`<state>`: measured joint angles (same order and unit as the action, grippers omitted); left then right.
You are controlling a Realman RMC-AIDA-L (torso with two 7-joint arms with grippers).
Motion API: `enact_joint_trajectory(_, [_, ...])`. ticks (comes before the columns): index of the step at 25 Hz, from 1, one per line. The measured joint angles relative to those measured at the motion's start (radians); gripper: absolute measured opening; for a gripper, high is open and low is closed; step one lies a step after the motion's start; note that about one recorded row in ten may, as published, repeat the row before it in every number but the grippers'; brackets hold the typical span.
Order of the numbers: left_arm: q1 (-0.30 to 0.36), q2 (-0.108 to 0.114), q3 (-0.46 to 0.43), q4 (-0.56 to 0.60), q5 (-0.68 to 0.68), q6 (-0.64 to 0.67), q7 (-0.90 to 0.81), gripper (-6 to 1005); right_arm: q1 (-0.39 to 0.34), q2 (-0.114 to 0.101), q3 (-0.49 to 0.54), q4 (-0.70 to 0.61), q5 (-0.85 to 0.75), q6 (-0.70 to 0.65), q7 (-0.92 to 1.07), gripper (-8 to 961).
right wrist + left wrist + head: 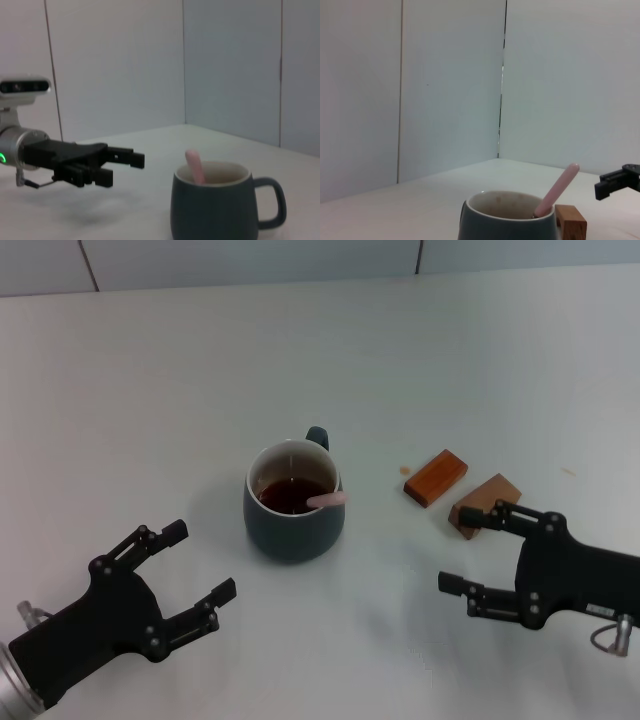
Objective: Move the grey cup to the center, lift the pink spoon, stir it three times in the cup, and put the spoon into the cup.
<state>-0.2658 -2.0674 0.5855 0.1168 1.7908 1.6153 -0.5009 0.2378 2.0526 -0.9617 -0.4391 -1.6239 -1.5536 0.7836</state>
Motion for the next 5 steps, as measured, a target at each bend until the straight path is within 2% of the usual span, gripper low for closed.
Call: enact_joint_trajectory(5, [-0.012, 0.000, 0.002, -0.007, 0.001, -0.018, 0.000, 866, 0.000, 0.001, 0.000, 0.049, -0.003, 0.025, -0.067, 781])
